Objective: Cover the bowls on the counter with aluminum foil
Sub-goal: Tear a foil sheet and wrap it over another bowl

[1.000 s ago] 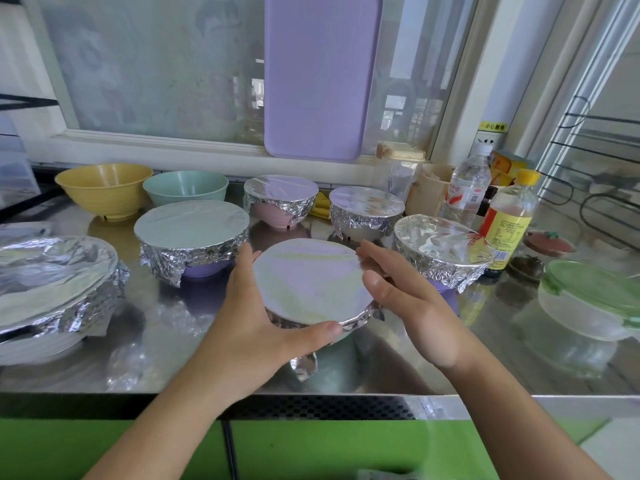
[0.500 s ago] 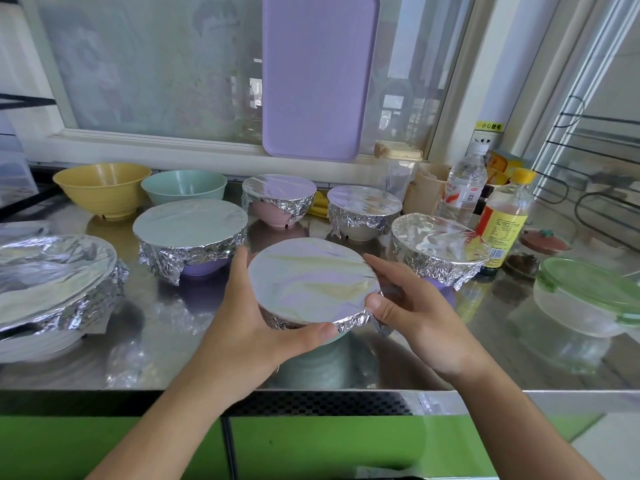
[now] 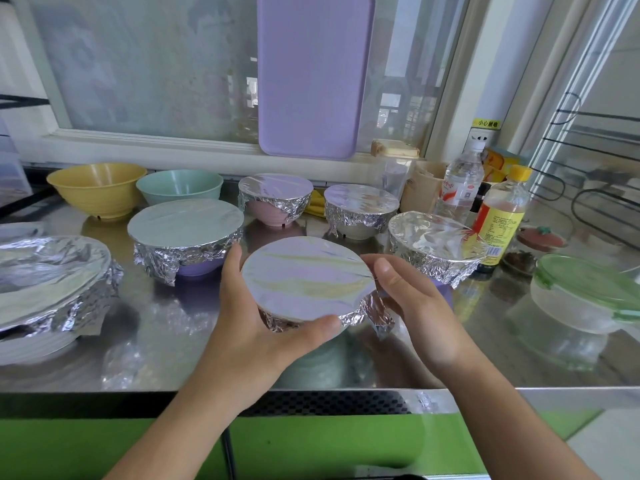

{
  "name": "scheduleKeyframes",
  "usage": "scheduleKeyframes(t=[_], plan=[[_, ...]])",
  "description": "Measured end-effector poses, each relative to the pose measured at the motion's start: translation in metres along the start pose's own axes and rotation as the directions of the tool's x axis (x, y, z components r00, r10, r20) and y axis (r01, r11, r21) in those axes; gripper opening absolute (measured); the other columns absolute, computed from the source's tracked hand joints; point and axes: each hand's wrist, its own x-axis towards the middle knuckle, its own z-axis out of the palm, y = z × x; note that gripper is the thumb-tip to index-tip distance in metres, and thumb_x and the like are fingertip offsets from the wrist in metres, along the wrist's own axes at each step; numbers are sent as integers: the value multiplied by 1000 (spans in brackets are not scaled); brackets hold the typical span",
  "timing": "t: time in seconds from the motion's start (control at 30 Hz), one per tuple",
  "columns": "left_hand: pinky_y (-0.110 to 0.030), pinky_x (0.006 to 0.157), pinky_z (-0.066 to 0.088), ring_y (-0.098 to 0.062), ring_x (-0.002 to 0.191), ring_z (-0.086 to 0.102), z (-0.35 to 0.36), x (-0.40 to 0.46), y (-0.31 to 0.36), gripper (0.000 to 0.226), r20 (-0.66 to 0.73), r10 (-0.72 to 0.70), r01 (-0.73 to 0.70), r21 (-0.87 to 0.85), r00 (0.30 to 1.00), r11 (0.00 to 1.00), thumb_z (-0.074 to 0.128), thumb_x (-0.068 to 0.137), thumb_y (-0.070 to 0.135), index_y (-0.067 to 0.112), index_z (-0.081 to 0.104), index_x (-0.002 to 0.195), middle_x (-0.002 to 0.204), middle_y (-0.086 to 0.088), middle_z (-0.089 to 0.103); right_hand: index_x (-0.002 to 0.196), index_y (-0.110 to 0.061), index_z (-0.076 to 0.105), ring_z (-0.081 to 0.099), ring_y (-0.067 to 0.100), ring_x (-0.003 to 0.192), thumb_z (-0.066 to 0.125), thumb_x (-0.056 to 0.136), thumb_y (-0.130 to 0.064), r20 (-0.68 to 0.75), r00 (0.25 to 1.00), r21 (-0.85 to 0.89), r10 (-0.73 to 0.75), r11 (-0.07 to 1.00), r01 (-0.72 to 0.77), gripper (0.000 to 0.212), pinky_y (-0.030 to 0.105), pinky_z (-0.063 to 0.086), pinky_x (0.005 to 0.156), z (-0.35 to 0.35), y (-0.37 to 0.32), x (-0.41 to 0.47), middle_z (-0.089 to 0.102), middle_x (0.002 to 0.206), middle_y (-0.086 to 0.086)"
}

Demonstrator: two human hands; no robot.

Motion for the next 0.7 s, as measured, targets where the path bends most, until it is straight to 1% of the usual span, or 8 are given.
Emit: scheduleKeyframes(t=[0.13,0.2,0.23,0.3,0.4,0.53,0.63,0.7], plan=[[-20,112,33,5,143,36,0,4,-1,144,-74,-6,7,16,997,1000,79,44,83,46,5,162,161,26,30,128,-16,65,61,14,72,68,101,-36,14,998,-27,56,998,-56,34,23,48,70,7,-5,5,67,89,2],[-34,119,36,-2,145,40,-1,5,-2,138,-81,-2,6,47,997,999,81,47,86,48,11,160,161,23,33,133,-27,59,60,8,68,74,96,-33,42,997,-76,69,995,-66,40,19,47,60,9,-5,6,58,101,-1],[-32,119,37,0,143,41,-2,5,-1,134,-78,2,2,55,997,998,83,49,85,49,14,158,159,23,35,130,-37,57,62,2,74,74,96,-32,55,996,-107,66,992,-60,39,16,48,63,10,-6,6,54,111,-4],[-6,104,35,21,130,40,-1,1,2,109,-61,10,-6,70,998,998,86,59,72,57,25,148,147,34,38,122,-52,59,63,-6,106,71,97,-30,104,993,-151,51,988,-35,35,16,49,82,10,-7,3,56,131,-11],[10,80,29,41,107,34,2,-2,4,72,-52,1,4,105,999,994,87,72,49,67,31,114,123,45,36,133,-48,62,58,1,131,61,103,-17,201,979,-73,26,997,-11,43,18,50,97,8,-3,-3,63,142,-13],[-9,106,31,27,133,29,-4,1,-3,123,-19,62,-59,125,998,990,82,60,76,45,17,160,147,42,27,161,-45,30,43,-15,139,72,95,-27,172,985,-76,22,997,-9,80,12,47,98,4,8,-3,46,150,-41],[-24,118,26,21,141,21,-8,2,0,136,-5,41,-40,168,999,985,75,59,84,37,5,164,158,36,14,161,-46,33,36,-13,145,68,86,-26,189,982,-118,16,993,6,85,26,37,116,3,5,2,40,158,-35],[-25,120,23,18,145,16,-9,4,1,137,-3,30,-29,197,1000,980,70,56,87,36,4,165,161,35,9,160,-44,37,35,-17,144,68,89,-25,189,982,-151,-6,988,35,80,20,34,114,4,0,7,38,160,-34]])
